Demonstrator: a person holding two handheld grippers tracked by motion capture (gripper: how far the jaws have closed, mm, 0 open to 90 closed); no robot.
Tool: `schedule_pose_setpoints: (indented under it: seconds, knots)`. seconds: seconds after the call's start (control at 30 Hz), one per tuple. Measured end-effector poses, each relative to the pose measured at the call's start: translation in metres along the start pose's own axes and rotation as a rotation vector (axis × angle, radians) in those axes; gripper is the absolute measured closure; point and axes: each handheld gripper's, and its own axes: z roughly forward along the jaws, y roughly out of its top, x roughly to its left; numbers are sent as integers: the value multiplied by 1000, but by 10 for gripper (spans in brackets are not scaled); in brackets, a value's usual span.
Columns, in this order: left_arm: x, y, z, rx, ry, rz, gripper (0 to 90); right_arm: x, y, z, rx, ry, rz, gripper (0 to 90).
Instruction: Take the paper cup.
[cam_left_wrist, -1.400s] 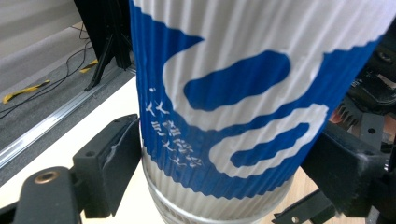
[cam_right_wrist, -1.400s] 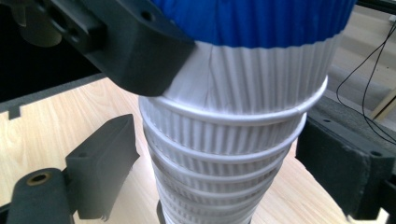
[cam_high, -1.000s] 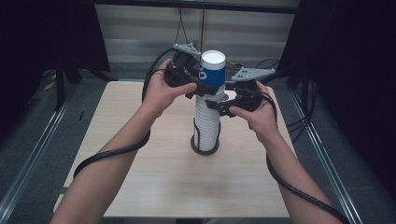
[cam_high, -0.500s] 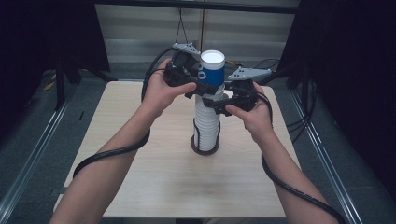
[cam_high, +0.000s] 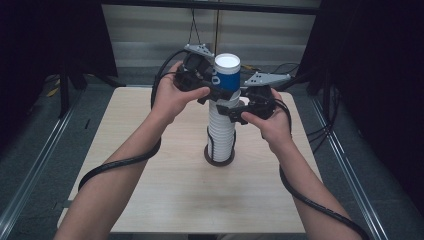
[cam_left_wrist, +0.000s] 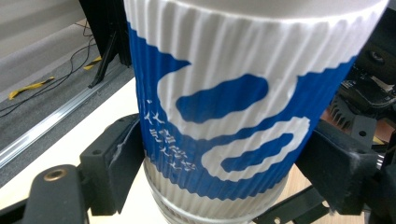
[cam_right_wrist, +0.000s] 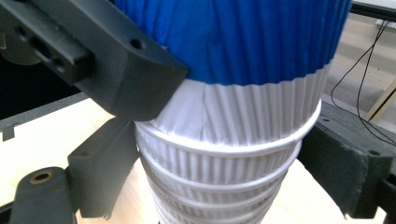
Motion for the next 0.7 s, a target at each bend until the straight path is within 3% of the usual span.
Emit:
schedule_pose_setpoints:
  seconds: [0.43,0.7]
  knots:
    - [-2,0,-1,-5,13,-4,193,0,-1,-1,-1,1,-13,129]
    - [-2,-5,1,-55,14,-19,188,-1,-4,0,-12,-2,-15,130]
